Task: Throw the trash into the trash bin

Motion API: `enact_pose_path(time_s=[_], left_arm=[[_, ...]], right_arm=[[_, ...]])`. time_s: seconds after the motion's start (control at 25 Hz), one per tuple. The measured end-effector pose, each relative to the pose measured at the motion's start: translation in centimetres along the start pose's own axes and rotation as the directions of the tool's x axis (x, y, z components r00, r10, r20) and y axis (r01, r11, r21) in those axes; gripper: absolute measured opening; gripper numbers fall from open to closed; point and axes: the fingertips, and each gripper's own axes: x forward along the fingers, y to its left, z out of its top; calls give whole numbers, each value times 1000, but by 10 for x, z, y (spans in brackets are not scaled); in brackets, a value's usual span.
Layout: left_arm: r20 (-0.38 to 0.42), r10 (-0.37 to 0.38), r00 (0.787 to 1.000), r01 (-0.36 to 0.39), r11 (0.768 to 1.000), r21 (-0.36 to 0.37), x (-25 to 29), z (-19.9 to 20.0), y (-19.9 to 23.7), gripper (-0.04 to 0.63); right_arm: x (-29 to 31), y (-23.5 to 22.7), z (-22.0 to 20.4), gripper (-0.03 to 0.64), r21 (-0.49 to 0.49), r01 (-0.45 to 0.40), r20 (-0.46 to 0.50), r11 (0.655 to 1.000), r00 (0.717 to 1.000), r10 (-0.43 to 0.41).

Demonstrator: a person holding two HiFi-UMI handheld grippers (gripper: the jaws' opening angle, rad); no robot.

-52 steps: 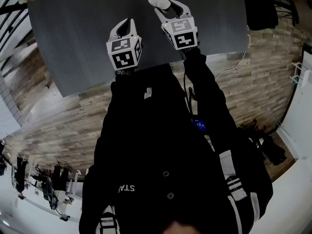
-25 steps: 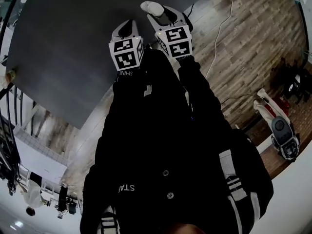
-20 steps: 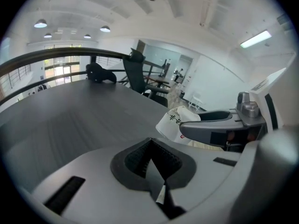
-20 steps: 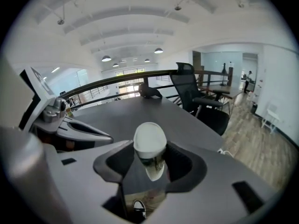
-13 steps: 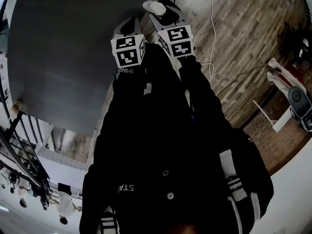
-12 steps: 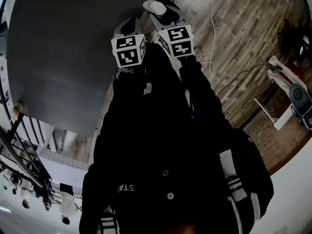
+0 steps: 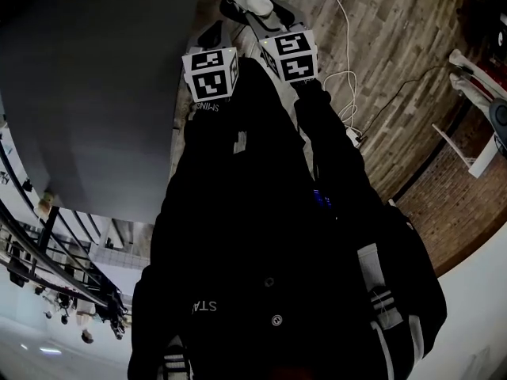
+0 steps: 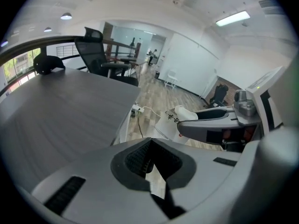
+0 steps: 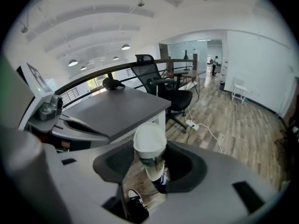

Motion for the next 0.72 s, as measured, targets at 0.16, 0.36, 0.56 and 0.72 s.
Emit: enact_pose_path(time_s=[0.16,0.36,0.56,0.72], left_arm=[[-49,-10,999,11,1000,29,31,-21,-11,0],[-87,-18,996,21,999,28,66,-45,-17,0],[-128,-28,991,33,999,40,100,-64,-21,0],[-154,-29,988,35,999,35,127,-83,-14,0]], right_arm=[[15,-22,-36,218,43,15,-29,999,999,-14],[41,-41,-75,218,69,22,-63,997,998,-18],[74,-57,-106,218,87,16,-96,996,995,-8],[102,-67,-129,218,92,16,-115,996,993,-6]])
